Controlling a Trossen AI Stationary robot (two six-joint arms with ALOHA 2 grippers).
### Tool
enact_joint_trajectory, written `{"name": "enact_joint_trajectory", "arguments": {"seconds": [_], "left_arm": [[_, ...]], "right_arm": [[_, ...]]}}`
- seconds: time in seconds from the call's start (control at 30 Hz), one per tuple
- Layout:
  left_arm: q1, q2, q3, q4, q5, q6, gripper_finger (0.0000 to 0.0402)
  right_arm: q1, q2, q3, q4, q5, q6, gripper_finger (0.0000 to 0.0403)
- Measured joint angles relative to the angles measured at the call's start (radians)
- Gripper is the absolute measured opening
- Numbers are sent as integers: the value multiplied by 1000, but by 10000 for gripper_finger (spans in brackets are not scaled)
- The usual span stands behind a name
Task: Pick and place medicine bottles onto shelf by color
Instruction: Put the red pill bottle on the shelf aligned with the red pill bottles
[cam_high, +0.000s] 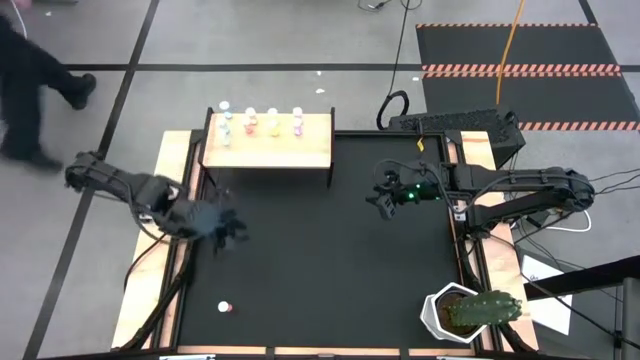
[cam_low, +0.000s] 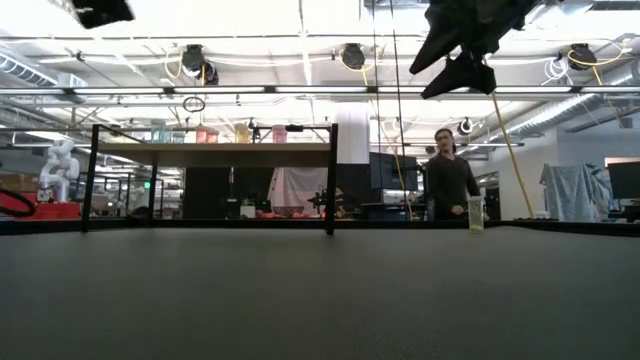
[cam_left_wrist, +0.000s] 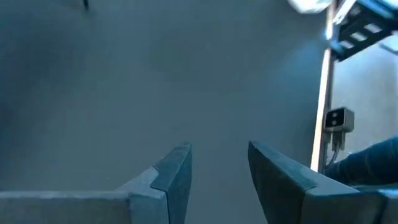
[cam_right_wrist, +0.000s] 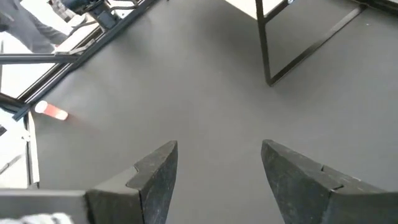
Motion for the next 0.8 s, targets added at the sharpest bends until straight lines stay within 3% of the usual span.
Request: {"name": "enact_joint_trajectory", "arguments": {"seconds": [0.2,0.4,0.63,0.8], "left_arm": [[-208,121,0,-109,-56,-315,162],[-384,250,0,-111,-56,-540,209],[-547,355,0,-59,-10,-678,288],[-631,383,0,17,1,-704,314]], "right_arm": [[32,0,0,15,6,4,226],[70,0,0,15,56,-17,226],[88,0,0,15,79,-18,226],[91,0,0,16,86,-14,226]]}}
